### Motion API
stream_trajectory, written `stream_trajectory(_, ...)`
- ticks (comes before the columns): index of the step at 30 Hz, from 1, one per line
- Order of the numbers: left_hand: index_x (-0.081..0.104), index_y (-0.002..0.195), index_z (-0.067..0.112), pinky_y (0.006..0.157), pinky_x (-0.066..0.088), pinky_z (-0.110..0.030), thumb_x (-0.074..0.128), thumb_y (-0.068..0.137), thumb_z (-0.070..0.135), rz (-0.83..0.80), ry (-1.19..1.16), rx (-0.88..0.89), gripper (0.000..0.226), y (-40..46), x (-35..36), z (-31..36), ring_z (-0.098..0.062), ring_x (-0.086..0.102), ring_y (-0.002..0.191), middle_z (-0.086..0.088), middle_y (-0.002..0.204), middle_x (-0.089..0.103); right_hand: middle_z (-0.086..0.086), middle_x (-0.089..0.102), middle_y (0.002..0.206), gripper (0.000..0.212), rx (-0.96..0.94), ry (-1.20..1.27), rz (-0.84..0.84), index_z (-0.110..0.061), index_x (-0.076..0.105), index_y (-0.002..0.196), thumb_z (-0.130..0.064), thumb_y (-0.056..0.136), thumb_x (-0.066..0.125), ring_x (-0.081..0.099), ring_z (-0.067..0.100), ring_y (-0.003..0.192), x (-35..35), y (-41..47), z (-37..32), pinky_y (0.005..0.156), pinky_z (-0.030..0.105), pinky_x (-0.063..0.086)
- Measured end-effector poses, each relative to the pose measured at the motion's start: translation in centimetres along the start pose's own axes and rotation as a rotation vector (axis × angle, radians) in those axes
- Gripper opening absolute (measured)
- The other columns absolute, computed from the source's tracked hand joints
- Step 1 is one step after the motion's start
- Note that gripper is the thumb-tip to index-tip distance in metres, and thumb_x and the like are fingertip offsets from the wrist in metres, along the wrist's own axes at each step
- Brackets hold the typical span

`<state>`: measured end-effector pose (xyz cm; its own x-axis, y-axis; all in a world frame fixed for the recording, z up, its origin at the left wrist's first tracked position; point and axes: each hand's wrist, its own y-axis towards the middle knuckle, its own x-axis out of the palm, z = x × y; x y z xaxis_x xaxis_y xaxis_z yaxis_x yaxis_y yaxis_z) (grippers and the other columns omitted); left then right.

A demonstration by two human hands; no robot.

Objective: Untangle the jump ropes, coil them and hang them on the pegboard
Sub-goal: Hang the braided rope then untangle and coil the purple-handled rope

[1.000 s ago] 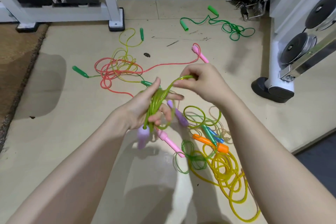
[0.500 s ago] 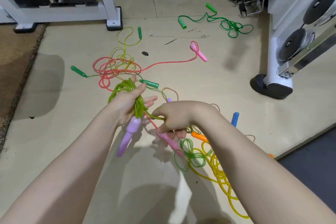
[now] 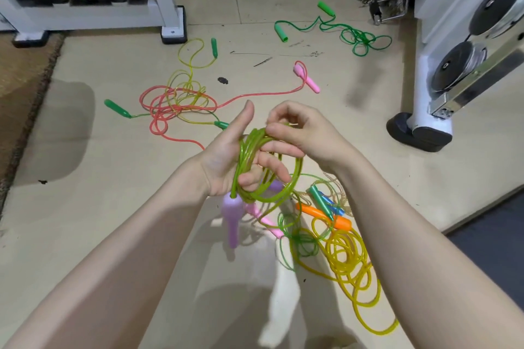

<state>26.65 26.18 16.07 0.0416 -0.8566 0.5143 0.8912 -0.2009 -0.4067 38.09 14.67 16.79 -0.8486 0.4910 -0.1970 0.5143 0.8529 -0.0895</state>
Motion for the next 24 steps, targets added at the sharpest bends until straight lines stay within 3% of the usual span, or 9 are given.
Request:
stream_trajectory(2,0.073,0.093,0.001,0.033,0.034,-0.014,0.042,0.06,0.085,-0.048,-0.03,0.006,0.095,-0.2,-0.7,-0.3,-0.007,0.043,0.024,-0.012,0.066,0.07,0.011,0.06,0.092,0.011,0.041,0.045,-0.157,-0.017,0.062,0.101,-0.014,0.093,0.054,0.057,0.01,0.08,0.8,-0.1,-0.2,0.073,0.013,0.045)
stream_trajectory(5,0.075,0.087,0.002,0.038,0.046,-0.016,0.075,0.04,0.073,-0.085,-0.07,0.02,0.085,-0.7,-1.1,-0.9,-0.004,0.055,0.034,-0.003,0.055,0.066,0.032,0.049,0.108,0.024,0.053,-0.009,-0.321,-0.024,0.055,0.115,-0.016,0.1,0.037,0.053,0.041,0.094,1.7,0.0,-0.6,0.081,0.016,0.04)
stream_trajectory(9,0.071,0.086,0.006,0.035,0.035,-0.01,0.074,0.072,0.046,-0.292,-0.196,0.071,0.043,-0.6,-1.3,-1.3,0.001,0.038,0.026,0.009,0.045,0.046,0.021,0.055,0.123,0.037,0.084,0.022,-0.328,-0.019,0.044,0.135,-0.027,0.099,0.038,0.056,0.014,0.096,2.6,-0.1,-0.6,0.088,0.008,0.04)
stream_trajectory(11,0.059,0.096,0.0,0.043,0.035,-0.015,0.05,0.095,0.025,-0.499,-0.335,0.063,0.026,-0.6,-1.0,-1.1,-0.004,0.035,0.031,0.005,0.053,0.041,0.018,0.065,0.112,0.04,0.083,0.09,-0.254,-0.014,0.054,0.128,-0.034,0.095,0.042,0.064,0.017,0.097,3.2,-0.3,-0.3,0.093,0.018,0.044)
stream_trajectory(15,0.055,0.091,0.002,0.047,0.034,-0.018,0.041,0.099,0.018,-0.539,-0.364,0.094,0.023,-0.2,-0.9,-1.6,-0.005,0.029,0.032,0.007,0.047,0.032,-0.004,0.06,0.043,0.039,0.111,0.091,-0.082,-0.013,0.062,0.082,-0.035,0.099,0.035,0.059,-0.002,0.05,3.9,-0.4,-0.2,0.06,0.008,0.043)
stream_trajectory(17,0.061,0.077,0.01,0.045,0.036,-0.016,0.05,0.09,0.032,-0.331,-0.29,0.067,0.028,0.2,0.0,-1.3,-0.003,0.034,0.03,0.01,0.042,0.035,-0.007,0.055,0.038,0.044,0.114,0.009,0.024,-0.015,0.057,0.065,-0.036,0.099,0.038,0.052,-0.003,0.044,3.6,0.1,0.0,0.057,0.014,0.041)
stream_trajectory(20,0.052,0.064,0.011,0.059,0.041,-0.021,0.052,0.073,0.039,0.209,-0.142,0.06,0.029,0.3,1.0,-0.2,-0.003,0.033,0.028,0.01,0.035,0.033,0.001,0.049,0.049,0.06,0.078,-0.181,0.245,-0.001,0.051,0.058,-0.051,0.09,0.042,0.046,0.01,0.053,2.2,1.0,1.2,0.061,0.034,0.04)
stream_trajectory(22,0.045,0.072,0.01,0.067,0.04,-0.026,0.058,0.078,0.031,0.272,-0.119,0.146,0.025,0.7,1.6,-0.2,-0.006,0.037,0.035,0.008,0.04,0.035,0.006,0.046,0.054,0.064,0.121,-0.249,0.332,0.001,0.049,0.057,-0.055,0.087,0.04,0.043,0.018,0.058,1.8,1.2,1.3,0.063,0.039,0.041)
stream_trajectory(24,0.044,0.077,0.01,0.061,0.046,-0.024,0.068,0.079,0.02,0.21,-0.214,0.257,0.026,1.0,1.7,-0.8,-0.007,0.042,0.041,0.008,0.045,0.037,0.0,0.045,0.046,0.061,0.167,-0.145,0.386,-0.01,0.044,0.047,-0.052,0.091,0.041,0.041,0.019,0.053,1.7,1.5,1.1,0.061,0.038,0.036)
